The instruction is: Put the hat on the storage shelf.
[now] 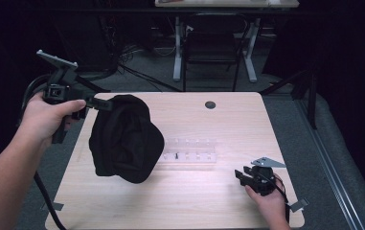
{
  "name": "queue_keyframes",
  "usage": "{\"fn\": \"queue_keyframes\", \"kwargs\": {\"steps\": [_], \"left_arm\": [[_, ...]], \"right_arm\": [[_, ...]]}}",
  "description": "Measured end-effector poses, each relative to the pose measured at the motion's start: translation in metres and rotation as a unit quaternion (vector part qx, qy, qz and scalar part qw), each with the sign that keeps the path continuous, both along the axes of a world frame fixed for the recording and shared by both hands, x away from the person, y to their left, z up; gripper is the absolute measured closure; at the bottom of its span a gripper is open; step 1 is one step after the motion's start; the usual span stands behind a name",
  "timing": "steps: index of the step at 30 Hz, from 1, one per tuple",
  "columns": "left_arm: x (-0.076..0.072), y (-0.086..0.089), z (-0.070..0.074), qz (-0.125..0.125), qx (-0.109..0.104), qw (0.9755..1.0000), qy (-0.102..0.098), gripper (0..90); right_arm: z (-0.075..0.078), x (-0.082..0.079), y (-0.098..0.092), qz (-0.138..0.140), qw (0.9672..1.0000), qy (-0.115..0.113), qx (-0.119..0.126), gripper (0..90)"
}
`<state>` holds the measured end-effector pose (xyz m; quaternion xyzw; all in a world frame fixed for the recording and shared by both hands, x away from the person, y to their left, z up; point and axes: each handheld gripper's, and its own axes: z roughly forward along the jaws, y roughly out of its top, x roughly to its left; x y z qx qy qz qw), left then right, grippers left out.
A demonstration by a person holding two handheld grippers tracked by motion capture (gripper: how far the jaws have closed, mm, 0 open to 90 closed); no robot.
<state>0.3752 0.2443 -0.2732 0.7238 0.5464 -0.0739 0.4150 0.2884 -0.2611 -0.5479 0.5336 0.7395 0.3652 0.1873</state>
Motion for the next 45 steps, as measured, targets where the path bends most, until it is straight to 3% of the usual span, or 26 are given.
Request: {"fn": "queue_keyframes", "kwargs": {"steps": [11, 16, 21, 29, 32, 37, 42, 45], "left_arm": [[0.015, -0.021, 0.004, 0.007, 0.001, 0.9999, -0.008, 87.1], [0.02, -0.031, 0.008, 0.008, 0.003, 0.9999, -0.014, 87.1], [0.024, -0.038, 0.01, 0.011, 0.001, 0.9997, -0.02, 87.1], [0.031, -0.053, 0.009, 0.015, 0.003, 0.9996, -0.024, 87.1], [0.034, -0.057, 0.009, 0.018, 0.006, 0.9994, -0.029, 87.1], [0.04, -0.065, 0.009, 0.027, 0.002, 0.9991, -0.031, 87.1], [0.046, -0.077, 0.007, 0.028, 0.005, 0.999, -0.034, 87.2], [0.048, -0.08, 0.007, 0.028, 0.004, 0.999, -0.034, 87.1]], "right_arm": [[0.003, -0.001, 0.006, 0.009, 0.9999, -0.01, -0.002, 56.2], [0.009, -0.001, 0.014, 0.021, 0.9992, -0.032, -0.012, 55.7], [0.014, -0.001, 0.022, 0.028, 0.9989, -0.036, -0.01, 56.2], [0.023, 0.001, 0.041, 0.066, 0.9974, -0.023, -0.017, 69.1], [0.029, 0.001, 0.048, 0.08, 0.9959, -0.035, -0.023, 72.4], [0.032, 0.005, 0.061, 0.091, 0.9943, -0.053, -0.02, 67.6], [0.041, 0.01, 0.086, 0.124, 0.9893, -0.074, -0.025, 65.3], [0.044, 0.012, 0.095, 0.132, 0.9879, -0.079, -0.023, 64.0]]}}
